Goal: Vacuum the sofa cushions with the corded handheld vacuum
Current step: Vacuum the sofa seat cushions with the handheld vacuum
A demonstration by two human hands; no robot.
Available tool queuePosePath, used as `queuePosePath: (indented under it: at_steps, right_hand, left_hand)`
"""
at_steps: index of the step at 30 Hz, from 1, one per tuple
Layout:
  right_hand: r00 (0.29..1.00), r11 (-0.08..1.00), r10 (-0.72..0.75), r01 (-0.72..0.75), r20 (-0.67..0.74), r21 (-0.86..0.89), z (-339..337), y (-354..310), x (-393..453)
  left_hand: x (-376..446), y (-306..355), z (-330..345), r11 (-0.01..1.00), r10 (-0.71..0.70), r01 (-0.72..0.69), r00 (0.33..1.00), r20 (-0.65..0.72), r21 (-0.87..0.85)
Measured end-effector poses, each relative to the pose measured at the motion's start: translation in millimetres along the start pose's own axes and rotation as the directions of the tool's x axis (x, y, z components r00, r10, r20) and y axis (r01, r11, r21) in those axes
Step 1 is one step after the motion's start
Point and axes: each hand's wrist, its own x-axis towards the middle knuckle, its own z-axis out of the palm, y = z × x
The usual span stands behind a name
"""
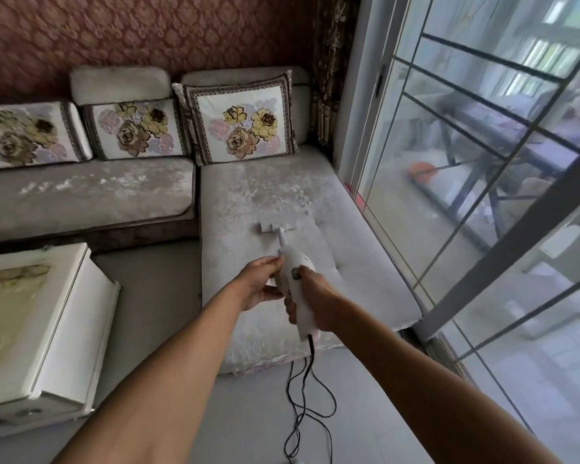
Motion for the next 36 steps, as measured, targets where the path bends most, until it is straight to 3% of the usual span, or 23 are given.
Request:
queuePosePath:
  at_steps: [12, 36]
  right_hand:
    - [0.998, 0.999, 0.051, -0.051, 0.021, -0.008, 1.1, -52.9, 43.3]
    - [0.996, 1.0, 0.017, -0.015, -0.088, 0.023, 112.2, -233.6, 201.9]
  left_hand:
    - [54.8, 33.4, -9.1, 1.0, -0.017, 0.017, 0.999, -0.027, -0.015]
    - [243.2, 171.4, -135.7, 0.998, -0.043, 0.043, 0.999, 0.003, -0.052]
